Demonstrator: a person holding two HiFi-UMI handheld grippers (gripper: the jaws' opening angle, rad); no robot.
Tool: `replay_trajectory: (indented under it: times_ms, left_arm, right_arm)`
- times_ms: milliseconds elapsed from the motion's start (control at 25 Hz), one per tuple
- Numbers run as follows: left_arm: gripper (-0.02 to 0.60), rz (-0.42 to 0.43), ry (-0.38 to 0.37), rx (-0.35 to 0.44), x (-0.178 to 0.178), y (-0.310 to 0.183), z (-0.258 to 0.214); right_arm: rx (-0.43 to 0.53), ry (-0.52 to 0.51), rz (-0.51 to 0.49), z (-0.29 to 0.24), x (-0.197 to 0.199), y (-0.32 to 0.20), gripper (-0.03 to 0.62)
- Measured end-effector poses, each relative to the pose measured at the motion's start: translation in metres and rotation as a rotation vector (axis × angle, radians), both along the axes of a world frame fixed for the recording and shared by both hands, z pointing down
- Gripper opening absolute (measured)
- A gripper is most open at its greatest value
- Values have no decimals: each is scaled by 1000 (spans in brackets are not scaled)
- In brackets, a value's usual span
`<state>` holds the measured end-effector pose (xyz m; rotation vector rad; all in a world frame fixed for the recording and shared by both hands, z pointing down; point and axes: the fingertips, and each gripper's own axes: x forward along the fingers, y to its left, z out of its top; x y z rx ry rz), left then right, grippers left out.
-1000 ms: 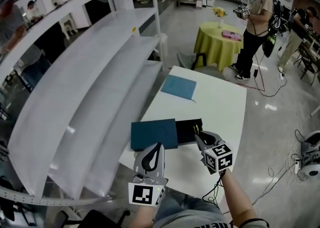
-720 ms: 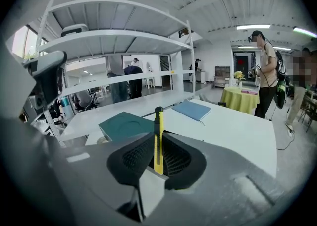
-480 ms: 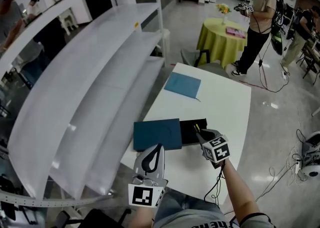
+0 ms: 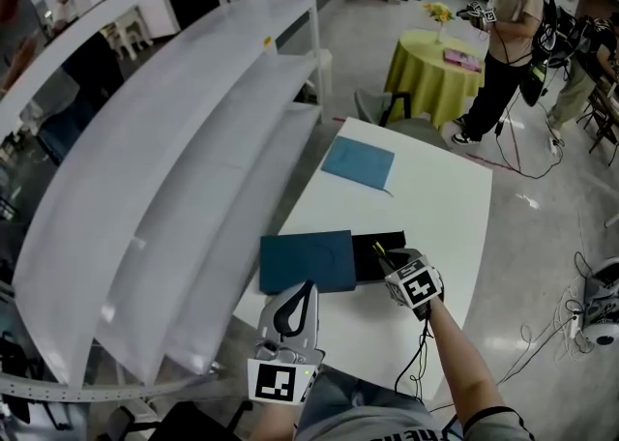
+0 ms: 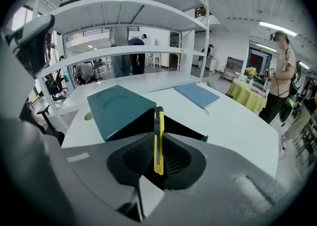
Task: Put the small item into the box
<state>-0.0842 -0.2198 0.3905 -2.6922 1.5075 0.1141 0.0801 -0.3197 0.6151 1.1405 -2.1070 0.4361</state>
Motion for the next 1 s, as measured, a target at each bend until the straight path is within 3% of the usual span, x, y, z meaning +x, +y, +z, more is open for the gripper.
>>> replay_trajectory:
  times_ms: [1000]
  left_arm:
    - [18,-30,-14,-45,-11,-4,12]
  right_arm:
    - [-139,323,-183,56,-6,-14,55]
